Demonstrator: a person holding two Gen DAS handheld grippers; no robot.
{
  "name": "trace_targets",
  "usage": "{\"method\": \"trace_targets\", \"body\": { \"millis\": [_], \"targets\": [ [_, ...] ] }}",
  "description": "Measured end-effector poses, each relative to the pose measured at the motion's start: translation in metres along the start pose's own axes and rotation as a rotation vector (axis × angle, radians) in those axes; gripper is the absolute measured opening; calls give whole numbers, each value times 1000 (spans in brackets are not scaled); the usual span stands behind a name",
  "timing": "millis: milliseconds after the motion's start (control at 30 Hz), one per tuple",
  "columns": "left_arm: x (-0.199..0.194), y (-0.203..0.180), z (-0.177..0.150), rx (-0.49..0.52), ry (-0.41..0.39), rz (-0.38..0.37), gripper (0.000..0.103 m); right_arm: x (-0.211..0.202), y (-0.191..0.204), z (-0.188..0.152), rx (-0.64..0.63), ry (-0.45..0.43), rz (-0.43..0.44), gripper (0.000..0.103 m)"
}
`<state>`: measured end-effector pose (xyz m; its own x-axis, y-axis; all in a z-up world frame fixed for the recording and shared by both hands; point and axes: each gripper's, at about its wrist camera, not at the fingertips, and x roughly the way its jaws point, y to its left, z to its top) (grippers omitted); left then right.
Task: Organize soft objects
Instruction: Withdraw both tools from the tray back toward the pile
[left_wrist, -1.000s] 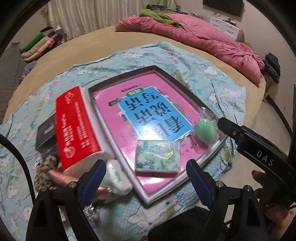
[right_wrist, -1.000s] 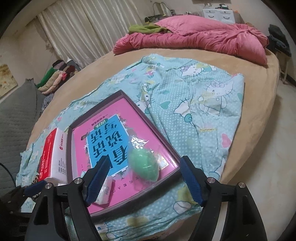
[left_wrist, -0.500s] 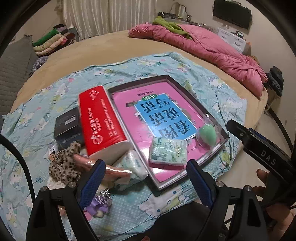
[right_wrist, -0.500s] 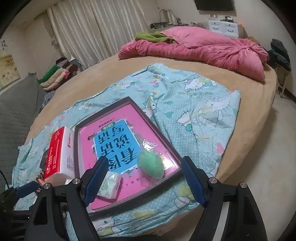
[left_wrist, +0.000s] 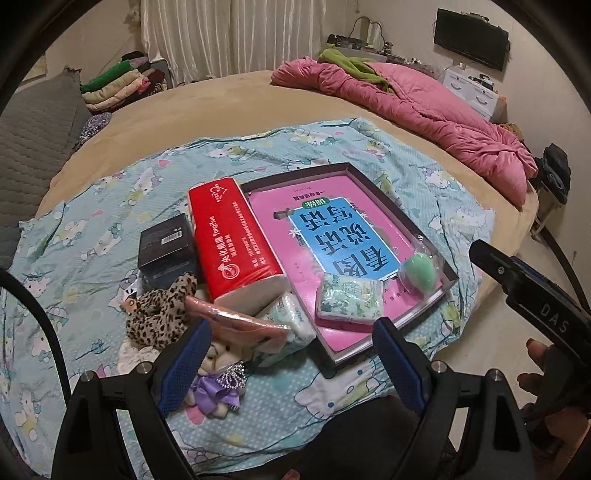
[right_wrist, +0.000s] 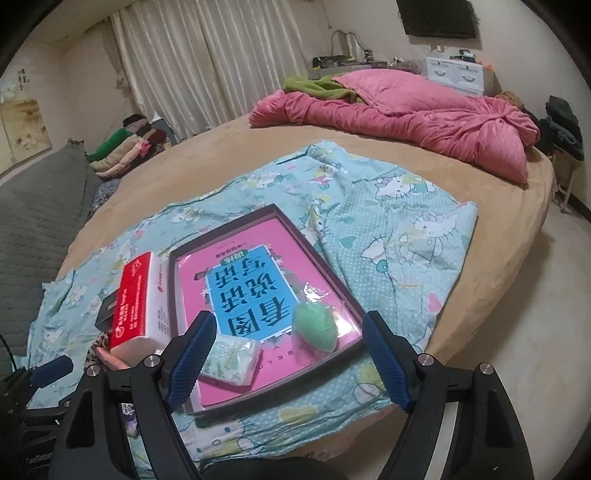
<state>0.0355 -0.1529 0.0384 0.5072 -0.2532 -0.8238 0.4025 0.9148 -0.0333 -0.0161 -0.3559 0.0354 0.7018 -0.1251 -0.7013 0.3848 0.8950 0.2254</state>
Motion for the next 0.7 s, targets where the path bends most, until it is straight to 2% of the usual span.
{"method": "trace_targets", "body": {
  "millis": [700],
  "targets": [
    [-37,47,-21,-87,-15,30,89,-35,63,1,-131,-30,56,82]
  ]
}}
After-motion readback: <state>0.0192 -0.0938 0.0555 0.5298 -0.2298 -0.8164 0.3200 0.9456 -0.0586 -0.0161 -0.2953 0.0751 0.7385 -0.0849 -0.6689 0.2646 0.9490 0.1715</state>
